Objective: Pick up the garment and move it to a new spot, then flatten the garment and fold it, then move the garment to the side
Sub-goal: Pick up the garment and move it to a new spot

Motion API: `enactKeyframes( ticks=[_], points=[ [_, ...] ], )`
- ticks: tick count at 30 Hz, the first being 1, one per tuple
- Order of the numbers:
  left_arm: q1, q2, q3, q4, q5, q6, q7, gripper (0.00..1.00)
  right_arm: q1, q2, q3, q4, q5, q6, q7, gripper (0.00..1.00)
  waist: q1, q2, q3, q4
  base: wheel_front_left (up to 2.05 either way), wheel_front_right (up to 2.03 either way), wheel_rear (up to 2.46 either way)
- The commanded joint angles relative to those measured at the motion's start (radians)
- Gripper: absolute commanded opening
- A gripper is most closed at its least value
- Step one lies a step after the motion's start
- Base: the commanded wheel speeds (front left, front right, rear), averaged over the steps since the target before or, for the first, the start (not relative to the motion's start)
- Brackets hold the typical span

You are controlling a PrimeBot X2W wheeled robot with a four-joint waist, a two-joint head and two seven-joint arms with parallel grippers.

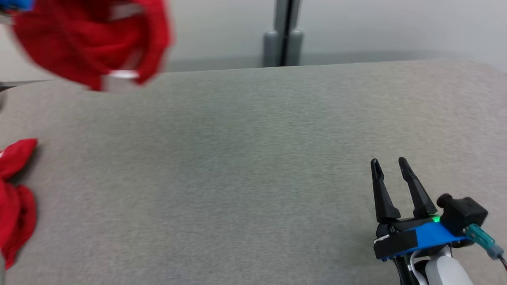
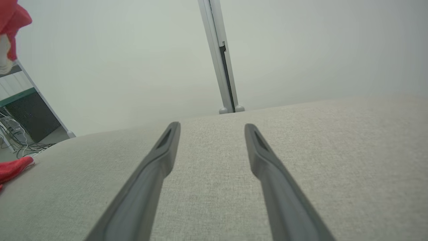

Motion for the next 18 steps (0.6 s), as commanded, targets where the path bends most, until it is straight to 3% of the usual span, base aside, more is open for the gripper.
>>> enactKeyframes(
  ticks=[1, 12, 18],
  points=[
    [-0.008, -0.019, -0.016, 0.000, -0.005, -0.009, -0.003, 0.00, 0.009, -0.004, 0.000, 0.004, 0.001, 0.000, -0.004, 1.00, 0.0002, 0.0000, -0.002, -0.060, 0.00, 0.00, 0.00],
    [0.135, -0.186, -0.152, 0.054, -0.042, -0.068, -0.091, 0.00, 0.021, -0.004, -0.001, 0.001, 0.014, 0.000, -0.011, 1.00, 0.0002, 0.0000, 0.020, -0.277, 0.00, 0.00, 0.00],
    [0.311, -0.230, -0.230, 0.197, -0.007, -0.072, -0.179, 0.00, 0.033, -0.003, 0.008, 0.003, 0.029, 0.000, -0.016, 1.00, 0.0002, 0.0000, 0.032, -0.348, 0.00, 0.00, 0.00]
  ],
)
